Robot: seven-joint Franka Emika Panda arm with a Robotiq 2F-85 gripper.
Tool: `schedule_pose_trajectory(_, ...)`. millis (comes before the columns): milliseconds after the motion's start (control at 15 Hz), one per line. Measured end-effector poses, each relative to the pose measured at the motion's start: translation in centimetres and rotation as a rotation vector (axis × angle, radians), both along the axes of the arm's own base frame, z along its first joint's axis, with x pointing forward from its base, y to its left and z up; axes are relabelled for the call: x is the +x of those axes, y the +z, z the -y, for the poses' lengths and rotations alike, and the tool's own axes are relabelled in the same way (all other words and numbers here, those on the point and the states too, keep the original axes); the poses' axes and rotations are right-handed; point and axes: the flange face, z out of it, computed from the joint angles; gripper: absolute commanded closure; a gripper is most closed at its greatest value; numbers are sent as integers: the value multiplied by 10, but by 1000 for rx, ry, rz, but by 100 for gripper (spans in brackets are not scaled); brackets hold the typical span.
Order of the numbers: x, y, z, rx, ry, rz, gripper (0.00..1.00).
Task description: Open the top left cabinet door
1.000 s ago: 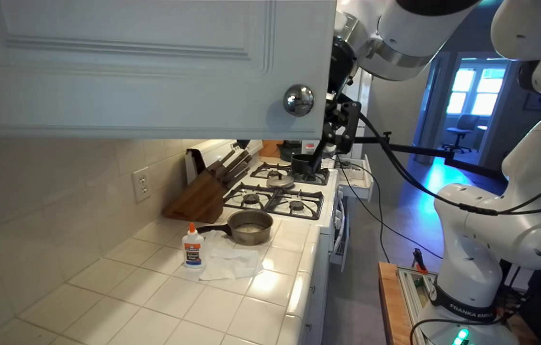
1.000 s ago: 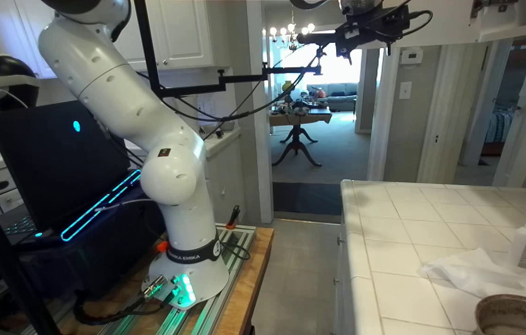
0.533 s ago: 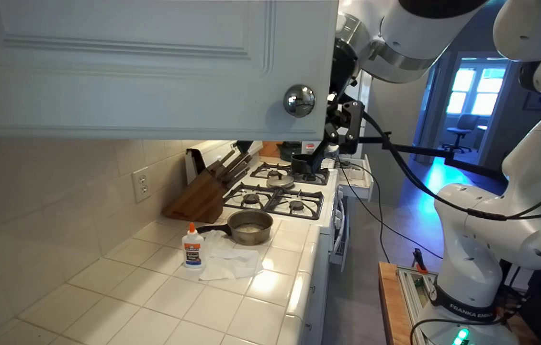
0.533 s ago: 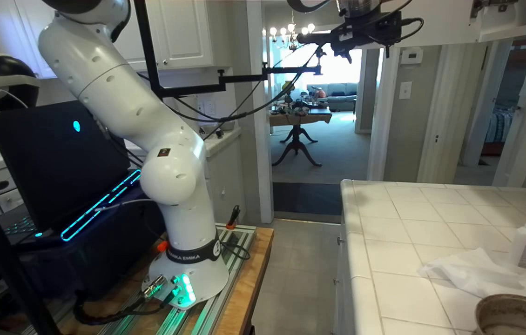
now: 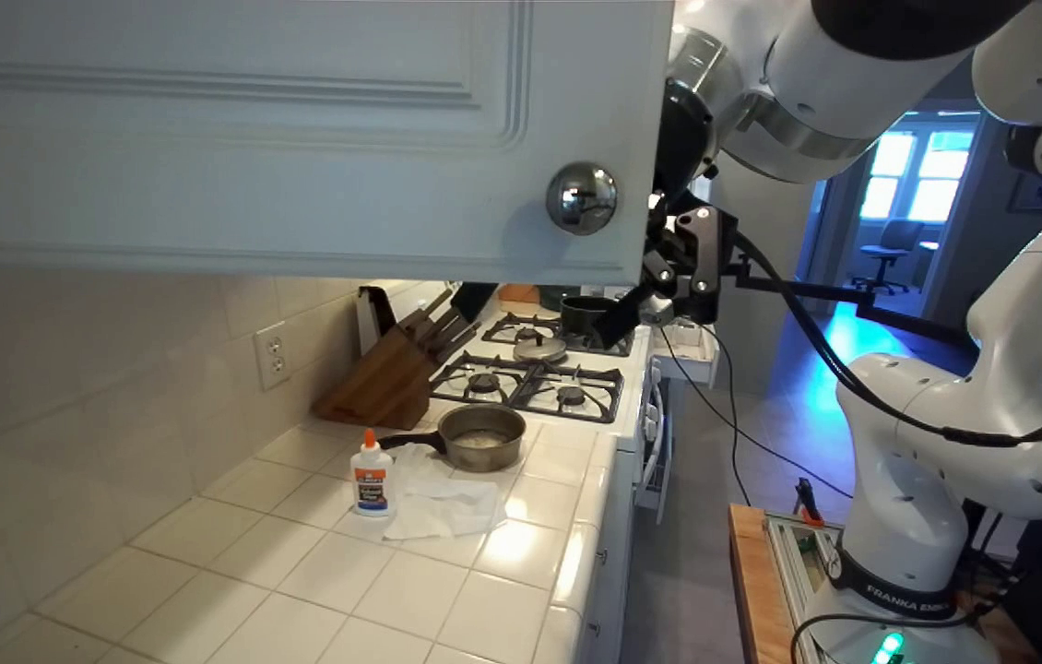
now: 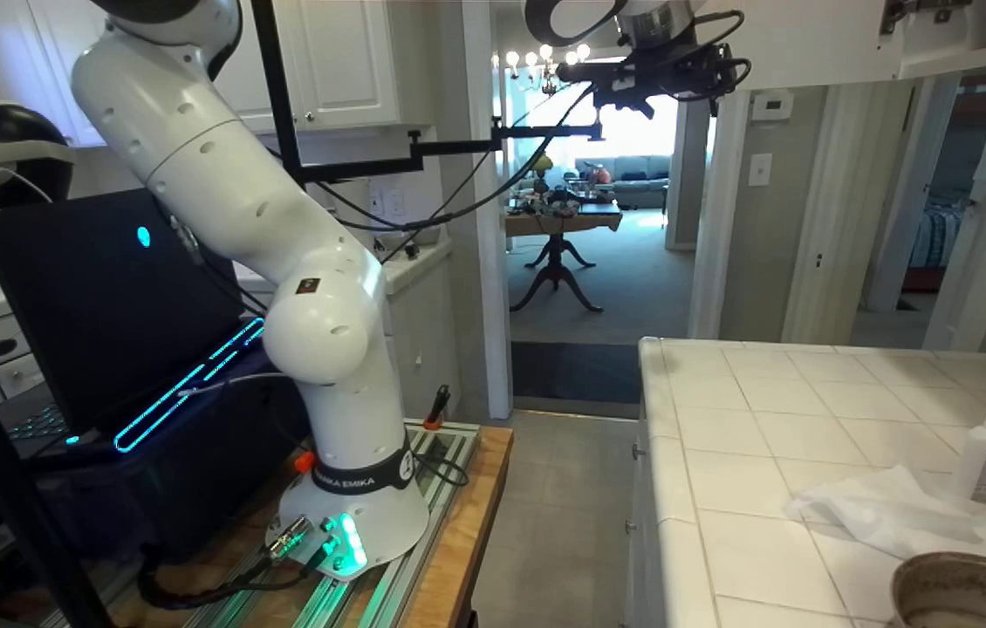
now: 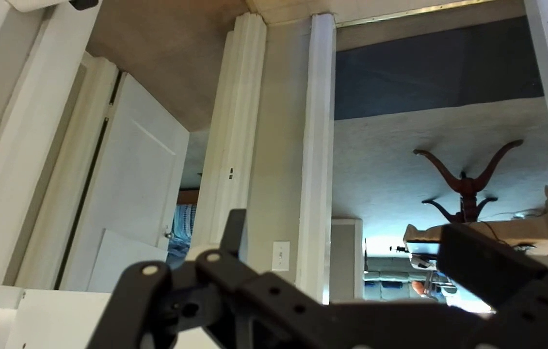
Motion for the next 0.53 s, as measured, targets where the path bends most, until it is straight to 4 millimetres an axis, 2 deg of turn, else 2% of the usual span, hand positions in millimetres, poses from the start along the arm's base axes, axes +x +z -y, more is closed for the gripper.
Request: schedule_pose_trajectory(533, -13, -3, -32, 33, -61, -15, 0)
